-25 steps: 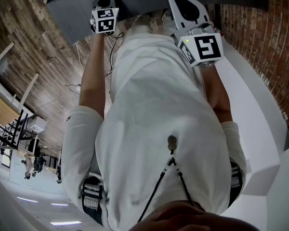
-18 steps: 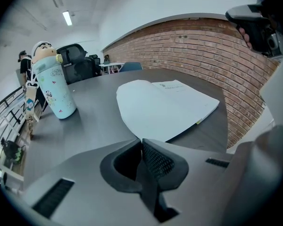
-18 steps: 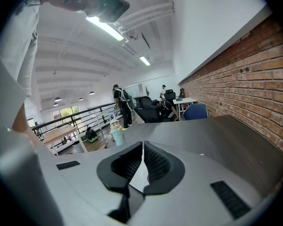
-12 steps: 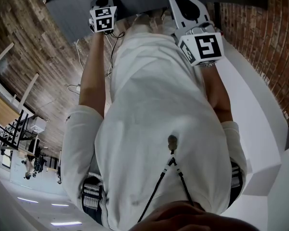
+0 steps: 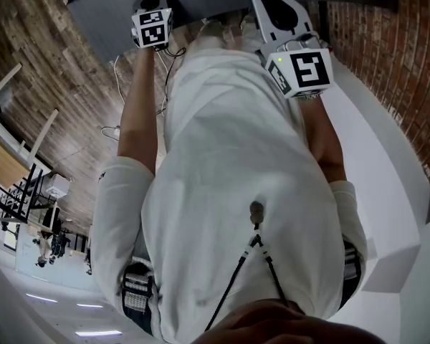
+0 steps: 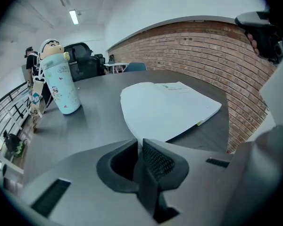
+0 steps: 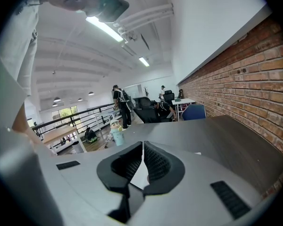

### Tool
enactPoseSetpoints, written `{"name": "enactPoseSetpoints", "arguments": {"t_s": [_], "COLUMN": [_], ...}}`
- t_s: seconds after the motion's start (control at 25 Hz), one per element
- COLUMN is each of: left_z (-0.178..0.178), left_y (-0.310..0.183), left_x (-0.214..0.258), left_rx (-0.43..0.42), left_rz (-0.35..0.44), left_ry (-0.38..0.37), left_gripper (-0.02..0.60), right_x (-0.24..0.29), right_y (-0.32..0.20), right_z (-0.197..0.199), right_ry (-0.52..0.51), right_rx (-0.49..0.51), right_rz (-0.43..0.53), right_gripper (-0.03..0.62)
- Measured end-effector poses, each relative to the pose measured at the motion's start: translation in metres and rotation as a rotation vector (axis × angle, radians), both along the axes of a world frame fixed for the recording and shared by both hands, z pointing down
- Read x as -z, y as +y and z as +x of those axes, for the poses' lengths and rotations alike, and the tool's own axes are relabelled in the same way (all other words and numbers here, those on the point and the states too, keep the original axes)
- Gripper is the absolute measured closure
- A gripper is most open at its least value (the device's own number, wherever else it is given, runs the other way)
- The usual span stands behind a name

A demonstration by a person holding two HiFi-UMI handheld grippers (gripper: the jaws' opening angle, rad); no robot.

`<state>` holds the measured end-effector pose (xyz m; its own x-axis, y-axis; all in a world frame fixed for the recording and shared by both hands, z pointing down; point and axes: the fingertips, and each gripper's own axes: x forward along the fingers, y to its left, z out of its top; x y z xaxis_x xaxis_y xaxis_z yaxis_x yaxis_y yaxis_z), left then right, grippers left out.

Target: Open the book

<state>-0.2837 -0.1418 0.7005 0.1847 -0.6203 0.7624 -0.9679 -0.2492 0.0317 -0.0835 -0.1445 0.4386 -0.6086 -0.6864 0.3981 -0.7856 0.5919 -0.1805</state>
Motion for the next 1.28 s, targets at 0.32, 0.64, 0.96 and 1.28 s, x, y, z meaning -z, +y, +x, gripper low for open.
{"name": "enactPoseSetpoints", "arguments": {"t_s": [0.32,0.64,0.96,1.28], "left_z": [-0.016,-0.025,0.014,0.065], "left_y": [0.015,0.042,0.032,0.006], "left_x": [-0.003,0.001,0.061,0.159], "left_rx": [0.064,0.103,0.026,-0.079], "left_rz": [-0.032,-0.025,0.126,0.342], "left_ry": [-0.013,-0.023,0.063,0.195], "left_gripper": [0.537,0.538,0.552,0.56], "right_x": [0.0,-0.001,0.009,0.027], "right_y": [0.008,0.02,0.026,0.03], "right_z": [0.004,0.009,0.004,0.012], "right_ry": [-0.001,-0.008,-0.015,-0.019], "right_rx": [0.0,0.013,0.03,0.017], "right_rz": [0.001,0.001,0.026,0.066], "right_gripper": [0.556,0.556,0.556,0.556]}}
